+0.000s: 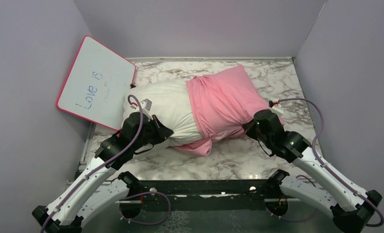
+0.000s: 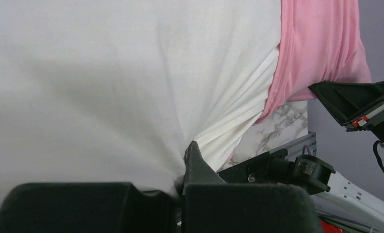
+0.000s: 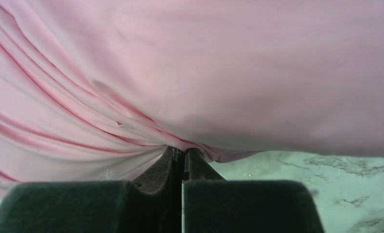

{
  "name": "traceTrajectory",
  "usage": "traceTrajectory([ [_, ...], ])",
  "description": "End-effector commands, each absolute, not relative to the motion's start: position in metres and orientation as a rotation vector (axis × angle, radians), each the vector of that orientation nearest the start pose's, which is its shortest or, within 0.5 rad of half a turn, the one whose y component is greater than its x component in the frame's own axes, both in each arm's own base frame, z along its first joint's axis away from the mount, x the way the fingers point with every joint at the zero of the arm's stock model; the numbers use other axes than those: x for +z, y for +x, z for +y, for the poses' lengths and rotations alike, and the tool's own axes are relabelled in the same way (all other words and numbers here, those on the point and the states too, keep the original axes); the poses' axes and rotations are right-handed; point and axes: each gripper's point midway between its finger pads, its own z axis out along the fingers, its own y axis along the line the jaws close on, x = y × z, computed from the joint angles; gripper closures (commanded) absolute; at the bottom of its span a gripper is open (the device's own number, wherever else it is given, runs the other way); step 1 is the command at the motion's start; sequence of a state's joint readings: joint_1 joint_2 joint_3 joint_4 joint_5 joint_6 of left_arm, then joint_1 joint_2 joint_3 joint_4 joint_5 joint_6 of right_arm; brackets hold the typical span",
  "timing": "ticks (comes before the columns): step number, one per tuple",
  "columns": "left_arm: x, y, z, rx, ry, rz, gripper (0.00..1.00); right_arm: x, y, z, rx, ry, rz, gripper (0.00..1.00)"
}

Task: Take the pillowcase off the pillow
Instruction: Remove the pillow from the pillowcase.

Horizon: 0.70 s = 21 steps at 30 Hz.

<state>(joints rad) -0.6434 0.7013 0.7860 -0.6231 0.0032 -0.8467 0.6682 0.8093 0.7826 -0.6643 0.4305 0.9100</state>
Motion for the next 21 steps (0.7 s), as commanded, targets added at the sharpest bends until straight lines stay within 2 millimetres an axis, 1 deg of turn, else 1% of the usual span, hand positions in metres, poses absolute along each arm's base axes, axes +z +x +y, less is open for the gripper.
traceTrajectory([
  [1,0.199,0.183,-0.116,-0.502,-0.290,2.236,1.00,0.189,0.218,0.034,-0.086,0.631,2.045,0.99],
  [3,0.196,0.180,-0.117,-0.512,-0.284,2.247,1.00,0.188,0.219,0.045,-0.023,0.590,2.078,0.99],
  [6,0.192,0.177,-0.124,-0.555,-0.271,2.268,1.00,0.189,0.217,0.062,0.075,0.541,2.127,0.99],
  [7,0.193,0.176,-0.127,-0.577,-0.263,2.268,1.00,0.190,0.215,0.070,0.123,0.512,2.145,0.99],
  [9,0.196,0.175,-0.134,-0.632,-0.250,2.258,1.00,0.194,0.212,0.094,0.270,0.412,2.186,0.95],
  [11,0.199,0.175,-0.142,-0.687,-0.242,2.246,1.00,0.195,0.204,0.122,0.447,0.309,2.226,0.87],
  [12,0.201,0.175,-0.145,-0.713,-0.241,2.240,1.00,0.195,0.199,0.133,0.526,0.268,2.240,0.80],
  [13,0.203,0.176,-0.149,-0.738,-0.241,2.234,1.00,0.195,0.193,0.144,0.600,0.235,2.256,0.71],
  [14,0.205,0.176,-0.153,-0.761,-0.239,2.232,1.00,0.196,0.188,0.152,0.665,0.200,2.264,0.65],
  [15,0.206,0.177,-0.156,-0.781,-0.238,2.227,1.00,0.198,0.183,0.160,0.721,0.155,2.260,0.62],
  [19,0.213,0.178,-0.166,-0.846,-0.232,2.211,1.00,0.206,0.173,0.171,0.844,0.137,2.246,0.48],
  [21,0.215,0.180,-0.168,-0.857,-0.234,2.201,1.00,0.210,0.168,0.181,0.914,0.105,2.254,0.43],
])
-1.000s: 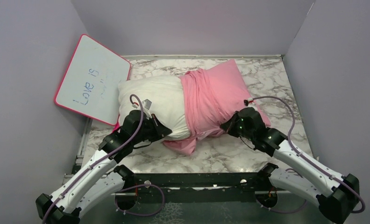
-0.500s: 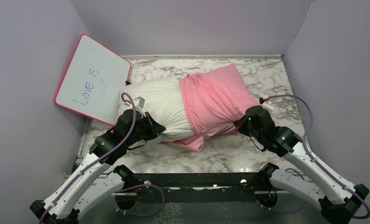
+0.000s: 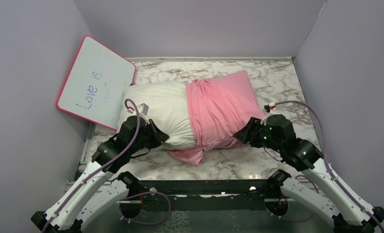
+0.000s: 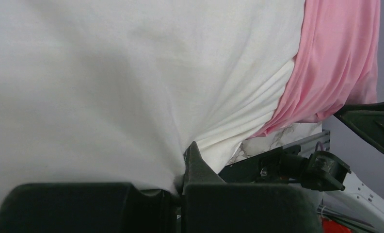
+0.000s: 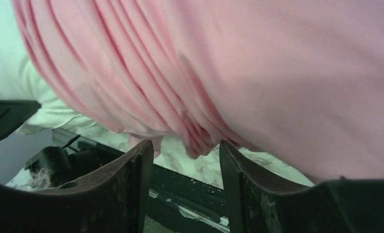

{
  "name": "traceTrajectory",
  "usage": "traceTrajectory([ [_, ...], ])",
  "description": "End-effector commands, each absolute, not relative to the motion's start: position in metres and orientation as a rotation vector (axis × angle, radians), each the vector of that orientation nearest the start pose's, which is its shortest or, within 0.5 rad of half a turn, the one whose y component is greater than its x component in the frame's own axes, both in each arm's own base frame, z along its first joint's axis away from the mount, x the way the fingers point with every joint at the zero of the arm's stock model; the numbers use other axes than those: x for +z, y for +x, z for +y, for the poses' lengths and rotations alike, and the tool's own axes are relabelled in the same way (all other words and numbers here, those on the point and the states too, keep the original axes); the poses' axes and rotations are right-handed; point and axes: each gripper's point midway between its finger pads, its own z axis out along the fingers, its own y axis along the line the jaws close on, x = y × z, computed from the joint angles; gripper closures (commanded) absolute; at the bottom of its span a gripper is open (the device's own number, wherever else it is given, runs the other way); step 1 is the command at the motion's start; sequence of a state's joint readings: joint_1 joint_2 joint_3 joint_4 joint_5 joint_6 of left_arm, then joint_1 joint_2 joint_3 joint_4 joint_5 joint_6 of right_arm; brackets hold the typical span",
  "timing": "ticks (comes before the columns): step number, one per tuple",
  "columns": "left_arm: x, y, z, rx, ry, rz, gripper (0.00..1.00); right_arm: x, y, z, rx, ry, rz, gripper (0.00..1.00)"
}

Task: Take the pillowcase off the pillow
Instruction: Remove the pillow from the pillowcase.

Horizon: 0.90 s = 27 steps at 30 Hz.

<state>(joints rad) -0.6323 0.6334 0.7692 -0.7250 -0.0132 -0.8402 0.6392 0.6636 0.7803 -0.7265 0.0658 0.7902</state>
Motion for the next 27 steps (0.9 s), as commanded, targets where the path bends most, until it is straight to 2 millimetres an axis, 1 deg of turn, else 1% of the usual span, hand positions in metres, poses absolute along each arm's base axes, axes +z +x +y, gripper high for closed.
traceTrajectory([
  [1,0.217,0.181,-0.169,-0.862,-0.235,2.193,1.00,0.212,0.165,0.187,0.961,0.090,2.261,0.41],
  [3,0.219,0.180,-0.174,-0.892,-0.220,2.198,1.00,0.212,0.159,0.200,1.057,0.069,2.279,0.39],
  [5,0.220,0.181,-0.176,-0.904,-0.216,2.196,1.00,0.210,0.157,0.204,1.098,0.112,2.288,0.36],
  [9,0.222,0.183,-0.179,-0.921,-0.217,2.189,1.00,0.203,0.159,0.205,1.117,0.200,2.278,0.33],
  [13,0.220,0.184,-0.182,-0.932,-0.220,2.193,1.00,0.198,0.165,0.215,1.113,0.208,2.303,0.33],
  [15,0.219,0.184,-0.183,-0.937,-0.218,2.197,1.00,0.196,0.168,0.224,1.102,0.190,2.320,0.33],
  [18,0.218,0.183,-0.183,-0.939,-0.224,2.199,1.00,0.186,0.167,0.244,1.087,0.164,2.352,0.33],
  [20,0.219,0.184,-0.183,-0.940,-0.231,2.195,1.00,0.177,0.166,0.256,1.056,0.198,2.374,0.33],
  [22,0.220,0.183,-0.183,-0.947,-0.236,2.193,1.00,0.173,0.174,0.261,1.011,0.252,2.344,0.33],
  [24,0.222,0.182,-0.184,-0.958,-0.227,2.192,1.00,0.170,0.192,0.256,0.935,0.361,2.306,0.33],
  [25,0.222,0.181,-0.185,-0.964,-0.217,2.194,1.00,0.172,0.199,0.255,0.908,0.417,2.288,0.33],
  [27,0.221,0.179,-0.186,-0.972,-0.203,2.201,1.00,0.172,0.210,0.258,0.906,0.498,2.258,0.33],
])
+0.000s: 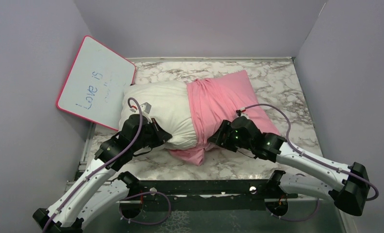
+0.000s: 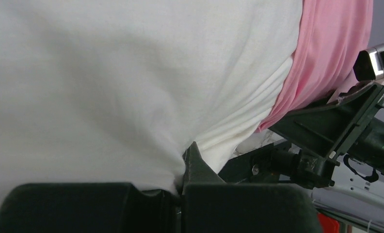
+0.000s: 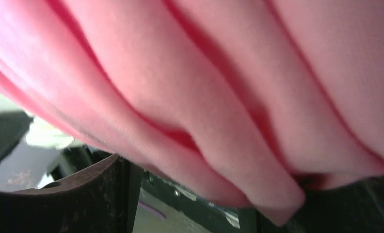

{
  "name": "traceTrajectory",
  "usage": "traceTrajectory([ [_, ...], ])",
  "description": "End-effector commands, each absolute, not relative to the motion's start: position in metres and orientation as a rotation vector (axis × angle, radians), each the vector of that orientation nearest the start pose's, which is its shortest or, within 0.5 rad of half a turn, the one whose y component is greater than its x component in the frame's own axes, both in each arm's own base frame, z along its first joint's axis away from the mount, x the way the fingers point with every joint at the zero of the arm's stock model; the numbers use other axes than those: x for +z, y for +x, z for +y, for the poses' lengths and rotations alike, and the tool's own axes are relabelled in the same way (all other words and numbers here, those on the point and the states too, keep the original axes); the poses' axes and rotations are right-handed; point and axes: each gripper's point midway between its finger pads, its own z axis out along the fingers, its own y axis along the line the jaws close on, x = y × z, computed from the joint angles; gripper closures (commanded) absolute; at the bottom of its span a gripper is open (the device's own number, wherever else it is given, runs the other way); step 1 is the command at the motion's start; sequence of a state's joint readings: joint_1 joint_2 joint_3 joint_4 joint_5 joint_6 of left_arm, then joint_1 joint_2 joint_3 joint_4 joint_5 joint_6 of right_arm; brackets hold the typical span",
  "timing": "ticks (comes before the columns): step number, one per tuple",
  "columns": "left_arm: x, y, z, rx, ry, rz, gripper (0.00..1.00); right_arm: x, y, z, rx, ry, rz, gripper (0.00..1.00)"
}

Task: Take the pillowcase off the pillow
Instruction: Remove the pillow from the pillowcase.

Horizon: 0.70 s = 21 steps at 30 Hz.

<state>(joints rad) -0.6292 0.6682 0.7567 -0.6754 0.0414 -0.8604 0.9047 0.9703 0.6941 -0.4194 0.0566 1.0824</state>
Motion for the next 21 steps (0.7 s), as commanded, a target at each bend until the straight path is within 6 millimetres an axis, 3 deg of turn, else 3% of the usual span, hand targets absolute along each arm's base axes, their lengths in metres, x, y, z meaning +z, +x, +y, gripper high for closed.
traceTrajectory([
  [1,0.221,0.178,-0.186,-0.975,-0.207,2.200,1.00,0.170,0.214,0.262,0.919,0.522,2.249,0.35],
  [4,0.220,0.177,-0.184,-0.979,-0.228,2.194,1.00,0.156,0.220,0.271,0.916,0.571,2.261,0.47],
  [6,0.221,0.176,-0.183,-0.984,-0.234,2.187,1.00,0.150,0.224,0.265,0.847,0.621,2.271,0.60],
  [7,0.222,0.176,-0.182,-0.982,-0.236,2.184,1.00,0.150,0.226,0.260,0.808,0.625,2.266,0.71],
  [8,0.221,0.175,-0.181,-0.974,-0.238,2.186,1.00,0.152,0.229,0.253,0.768,0.623,2.252,0.88],
  [9,0.222,0.175,-0.178,-0.960,-0.249,2.181,1.00,0.157,0.231,0.245,0.732,0.628,2.229,0.98],
  [12,0.223,0.177,-0.164,-0.885,-0.273,2.161,1.00,0.171,0.237,0.207,0.580,0.644,2.126,0.99],
  [15,0.227,0.179,-0.149,-0.797,-0.280,2.150,1.00,0.186,0.236,0.150,0.359,0.681,2.012,0.99],
  [21,0.235,0.182,-0.115,-0.609,-0.361,2.114,1.00,0.213,0.224,0.067,-0.008,0.648,1.883,0.99],
])
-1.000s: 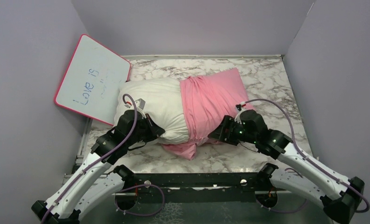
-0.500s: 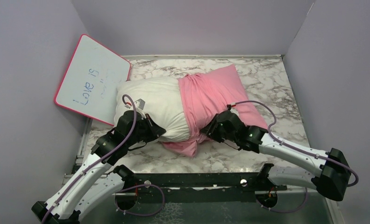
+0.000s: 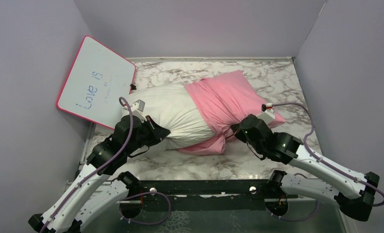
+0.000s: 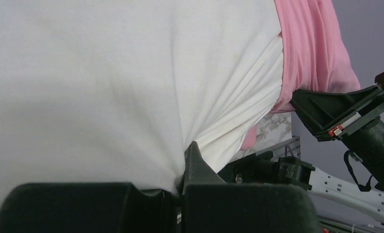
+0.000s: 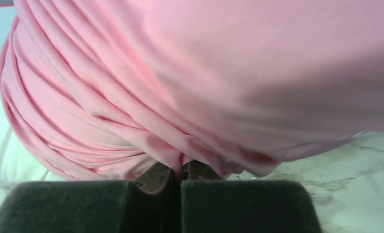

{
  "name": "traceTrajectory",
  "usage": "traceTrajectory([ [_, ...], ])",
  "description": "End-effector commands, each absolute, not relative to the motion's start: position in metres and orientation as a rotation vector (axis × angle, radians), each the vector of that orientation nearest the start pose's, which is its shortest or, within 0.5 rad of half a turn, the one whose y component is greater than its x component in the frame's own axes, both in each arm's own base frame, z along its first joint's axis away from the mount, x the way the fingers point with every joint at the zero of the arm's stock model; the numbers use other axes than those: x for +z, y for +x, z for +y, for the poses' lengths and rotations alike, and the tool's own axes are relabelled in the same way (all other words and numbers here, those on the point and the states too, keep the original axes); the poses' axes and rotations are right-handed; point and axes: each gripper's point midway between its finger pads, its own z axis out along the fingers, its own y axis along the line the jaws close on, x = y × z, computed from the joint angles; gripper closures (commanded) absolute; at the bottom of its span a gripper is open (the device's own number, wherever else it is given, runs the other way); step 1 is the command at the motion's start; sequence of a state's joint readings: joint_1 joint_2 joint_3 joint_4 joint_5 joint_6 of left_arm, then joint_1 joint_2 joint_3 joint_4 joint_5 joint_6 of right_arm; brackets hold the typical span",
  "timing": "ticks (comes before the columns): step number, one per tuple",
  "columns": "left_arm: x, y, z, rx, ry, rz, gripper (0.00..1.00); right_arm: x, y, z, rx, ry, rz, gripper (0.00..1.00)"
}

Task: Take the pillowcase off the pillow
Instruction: Remove the pillow from the pillowcase.

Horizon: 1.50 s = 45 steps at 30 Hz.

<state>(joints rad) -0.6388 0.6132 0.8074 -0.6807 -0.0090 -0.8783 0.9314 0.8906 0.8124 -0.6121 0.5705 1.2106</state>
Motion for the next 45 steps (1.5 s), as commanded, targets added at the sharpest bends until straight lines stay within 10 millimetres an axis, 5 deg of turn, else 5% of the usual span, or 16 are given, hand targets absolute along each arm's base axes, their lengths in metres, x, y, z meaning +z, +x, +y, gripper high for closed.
traceTrajectory([
  [1,0.237,0.182,-0.111,-0.592,-0.366,2.109,1.00,0.217,0.222,0.059,-0.046,0.649,1.871,0.99],
  [5,0.234,0.180,-0.108,-0.563,-0.358,2.133,1.00,0.225,0.221,0.045,-0.130,0.612,1.862,0.99],
  [8,0.231,0.177,-0.110,-0.583,-0.354,2.141,1.00,0.217,0.218,0.053,-0.087,0.608,1.912,0.99],
  [12,0.230,0.172,-0.117,-0.630,-0.325,2.156,1.00,0.202,0.212,0.092,0.081,0.438,2.089,0.99],
  [15,0.227,0.169,-0.126,-0.689,-0.299,2.168,1.00,0.203,0.200,0.134,0.273,0.152,2.214,0.87],
  [18,0.223,0.168,-0.135,-0.735,-0.290,2.175,1.00,0.203,0.185,0.149,0.353,0.056,2.308,0.75],
  [20,0.223,0.170,-0.138,-0.749,-0.290,2.171,1.00,0.203,0.177,0.148,0.351,0.058,2.352,0.65],
  [23,0.225,0.174,-0.141,-0.761,-0.287,2.163,1.00,0.201,0.171,0.137,0.311,0.106,2.379,0.37],
  [30,0.227,0.174,-0.143,-0.773,-0.276,2.161,1.00,0.182,0.155,0.077,0.071,0.583,2.343,0.21],
  [36,0.223,0.172,-0.143,-0.778,-0.286,2.167,1.00,0.183,0.162,0.073,0.269,0.672,2.171,0.25],
  [45,0.223,0.173,-0.146,-0.782,-0.274,2.177,1.00,0.175,0.183,0.113,0.385,0.568,2.176,0.29],
])
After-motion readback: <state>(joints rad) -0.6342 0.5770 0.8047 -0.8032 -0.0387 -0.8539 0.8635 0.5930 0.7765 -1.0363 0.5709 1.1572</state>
